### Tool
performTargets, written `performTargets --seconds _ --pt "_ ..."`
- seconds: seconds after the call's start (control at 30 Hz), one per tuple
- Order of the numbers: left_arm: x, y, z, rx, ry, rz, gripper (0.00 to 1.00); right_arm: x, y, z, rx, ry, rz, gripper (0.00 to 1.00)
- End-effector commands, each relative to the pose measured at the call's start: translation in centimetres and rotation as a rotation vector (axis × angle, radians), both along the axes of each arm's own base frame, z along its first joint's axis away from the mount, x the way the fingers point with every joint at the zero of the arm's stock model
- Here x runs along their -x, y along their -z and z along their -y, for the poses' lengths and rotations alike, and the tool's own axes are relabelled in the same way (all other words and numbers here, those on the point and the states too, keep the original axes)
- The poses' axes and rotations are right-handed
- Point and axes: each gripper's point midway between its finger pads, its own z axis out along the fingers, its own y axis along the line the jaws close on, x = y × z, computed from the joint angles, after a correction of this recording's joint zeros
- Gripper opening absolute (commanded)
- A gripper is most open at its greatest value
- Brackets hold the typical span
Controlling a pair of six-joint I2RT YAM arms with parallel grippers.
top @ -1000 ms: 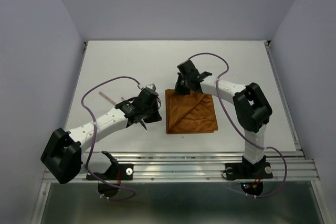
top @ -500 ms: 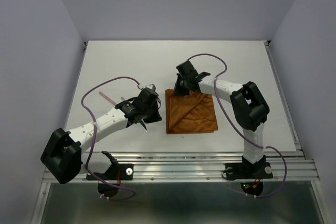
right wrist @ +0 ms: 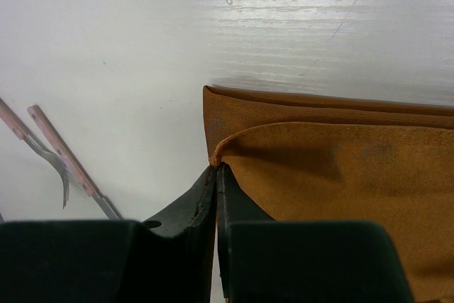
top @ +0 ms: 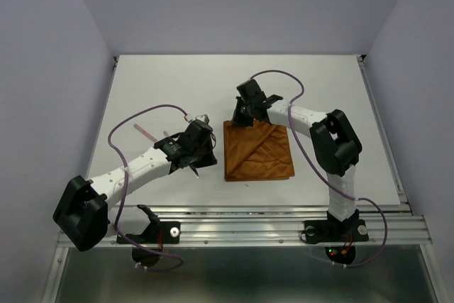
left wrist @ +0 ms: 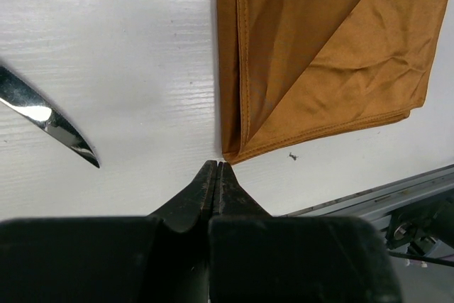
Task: Fold the napkin into a case and place the utensils inside
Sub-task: Fold the upper triangle-folded napkin at the center of the board, then smooth out the upper triangle-folded napkin at the center of the board.
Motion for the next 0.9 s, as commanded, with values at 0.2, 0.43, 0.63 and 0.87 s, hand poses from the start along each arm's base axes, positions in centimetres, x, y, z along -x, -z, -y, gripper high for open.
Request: performTargets --seconds 0.2,0.43,0.63,0.87 --pt "0.1 -0.4 -0.5 0.01 -0.02 0.019 0.0 -1.5 -3.2 -0.6 -0.012 -0.008 0.096 0.46" --pt "-0.9 -0.8 0.6 0.028 -0.005 0.031 0.0 -1.3 -8.0 2.5 0.027 0.039 0.223 0.46" --pt "-3.4 -2.8 3.6 0.064 0.039 0.055 0.0 0.1 -8.6 9.0 0.089 0.122 0.25 0.33" --pt "-2.5 -2.4 5.9 0.092 0.108 0.025 0.0 3.0 -4.4 14.7 0.134 0.14 0.145 0.15"
